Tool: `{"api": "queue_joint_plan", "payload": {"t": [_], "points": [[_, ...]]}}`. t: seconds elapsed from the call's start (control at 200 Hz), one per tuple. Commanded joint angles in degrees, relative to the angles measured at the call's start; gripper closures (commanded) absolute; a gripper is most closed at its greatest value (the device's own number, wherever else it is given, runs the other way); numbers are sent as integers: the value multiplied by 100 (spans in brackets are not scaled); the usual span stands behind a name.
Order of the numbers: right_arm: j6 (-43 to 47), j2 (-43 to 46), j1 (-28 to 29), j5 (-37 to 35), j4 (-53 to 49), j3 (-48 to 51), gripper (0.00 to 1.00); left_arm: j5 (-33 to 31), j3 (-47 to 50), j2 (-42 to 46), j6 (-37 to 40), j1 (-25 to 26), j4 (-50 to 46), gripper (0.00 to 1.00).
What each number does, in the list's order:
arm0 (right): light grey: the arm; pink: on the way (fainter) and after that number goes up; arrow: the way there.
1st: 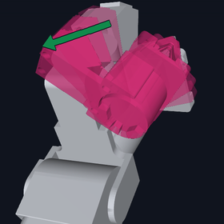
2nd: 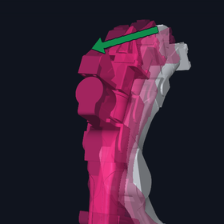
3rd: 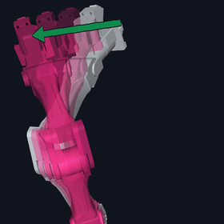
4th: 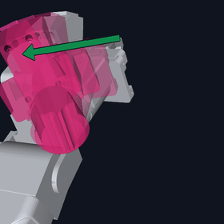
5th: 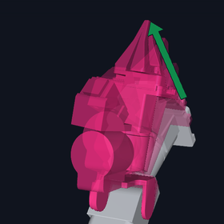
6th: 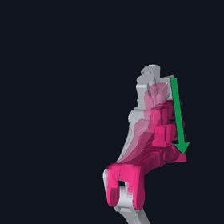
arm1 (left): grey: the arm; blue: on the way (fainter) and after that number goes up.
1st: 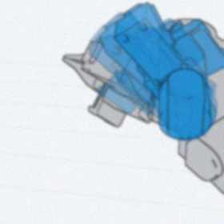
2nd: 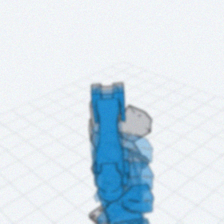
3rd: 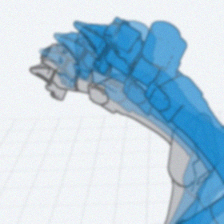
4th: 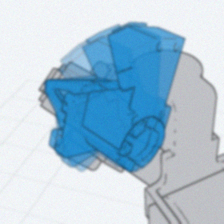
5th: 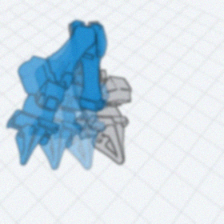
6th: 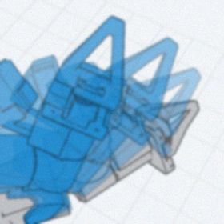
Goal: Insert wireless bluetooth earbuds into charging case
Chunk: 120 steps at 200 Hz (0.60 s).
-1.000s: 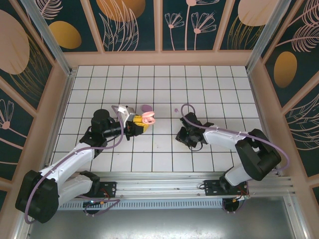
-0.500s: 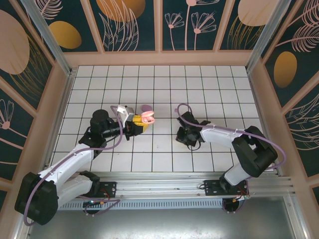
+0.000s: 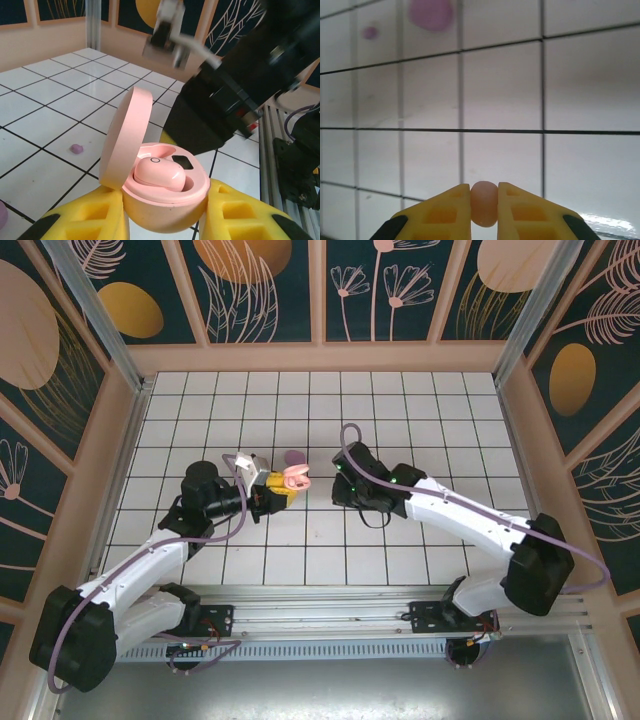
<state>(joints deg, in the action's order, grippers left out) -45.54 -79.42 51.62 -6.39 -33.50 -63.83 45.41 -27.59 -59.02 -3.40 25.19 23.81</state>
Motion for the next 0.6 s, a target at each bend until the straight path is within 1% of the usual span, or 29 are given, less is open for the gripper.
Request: {"api": "queue_joint_plan", "payload": {"t": [0.0,0.25,0.596], "points": [[217,137,303,-326,-546,-450,84,165,105,40,50,5,325,100],[307,137,729,-630,-702,-1143,85,283,70,14,42,5,310,100],[608,14,1076,-900,-684,-1582,87,412,26,-21,95,3,269,100]]}}
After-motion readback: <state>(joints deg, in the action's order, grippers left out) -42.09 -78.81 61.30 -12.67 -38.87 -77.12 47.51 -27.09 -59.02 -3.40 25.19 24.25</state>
